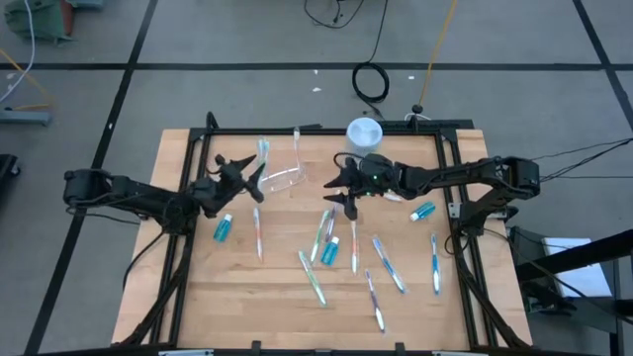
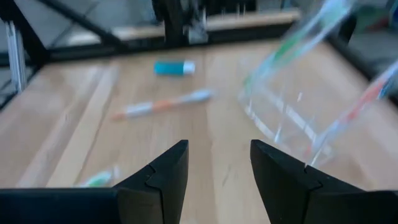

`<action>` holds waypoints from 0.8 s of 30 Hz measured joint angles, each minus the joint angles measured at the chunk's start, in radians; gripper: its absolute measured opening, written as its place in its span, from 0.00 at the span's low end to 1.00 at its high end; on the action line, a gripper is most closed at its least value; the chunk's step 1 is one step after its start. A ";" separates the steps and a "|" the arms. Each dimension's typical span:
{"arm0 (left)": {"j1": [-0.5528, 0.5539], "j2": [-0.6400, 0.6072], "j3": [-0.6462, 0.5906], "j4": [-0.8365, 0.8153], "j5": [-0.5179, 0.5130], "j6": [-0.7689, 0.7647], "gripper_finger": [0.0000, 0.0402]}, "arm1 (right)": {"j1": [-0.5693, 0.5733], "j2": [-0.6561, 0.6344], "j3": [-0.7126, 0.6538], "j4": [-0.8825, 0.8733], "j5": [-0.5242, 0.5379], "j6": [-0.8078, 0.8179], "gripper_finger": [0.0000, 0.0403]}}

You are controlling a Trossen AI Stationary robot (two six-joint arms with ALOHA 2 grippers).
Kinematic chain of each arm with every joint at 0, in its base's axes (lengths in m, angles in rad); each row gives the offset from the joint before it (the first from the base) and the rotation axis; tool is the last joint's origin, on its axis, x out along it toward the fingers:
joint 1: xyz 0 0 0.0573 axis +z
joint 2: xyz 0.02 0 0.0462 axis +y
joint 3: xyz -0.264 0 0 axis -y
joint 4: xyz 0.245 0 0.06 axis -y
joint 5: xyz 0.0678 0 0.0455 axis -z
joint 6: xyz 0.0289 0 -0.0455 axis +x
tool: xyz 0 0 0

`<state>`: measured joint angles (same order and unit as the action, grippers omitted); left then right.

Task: Pick & Place toothbrushing station
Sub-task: Put the blue toothbrush into the transparent organizer

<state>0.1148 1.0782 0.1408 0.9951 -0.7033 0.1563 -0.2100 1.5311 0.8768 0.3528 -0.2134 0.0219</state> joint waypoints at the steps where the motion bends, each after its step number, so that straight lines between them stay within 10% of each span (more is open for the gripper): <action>1: -0.010 -0.011 0.004 -0.001 0.001 0.003 0.46 | 0.005 0.000 0.000 -0.030 0.001 0.000 0.41; 15: -0.036 -0.037 0.304 -0.501 0.085 -0.044 0.46 | 0.154 -0.119 -0.002 -0.577 0.291 0.049 0.41; 24: -0.039 -0.017 0.407 -0.743 0.082 -0.142 0.46 | 0.268 -0.267 0.000 -0.977 0.248 0.482 0.41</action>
<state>0.0761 1.0616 0.5480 0.2517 -0.6208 0.0145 0.0583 1.2640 0.8772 -0.6239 0.0345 0.5041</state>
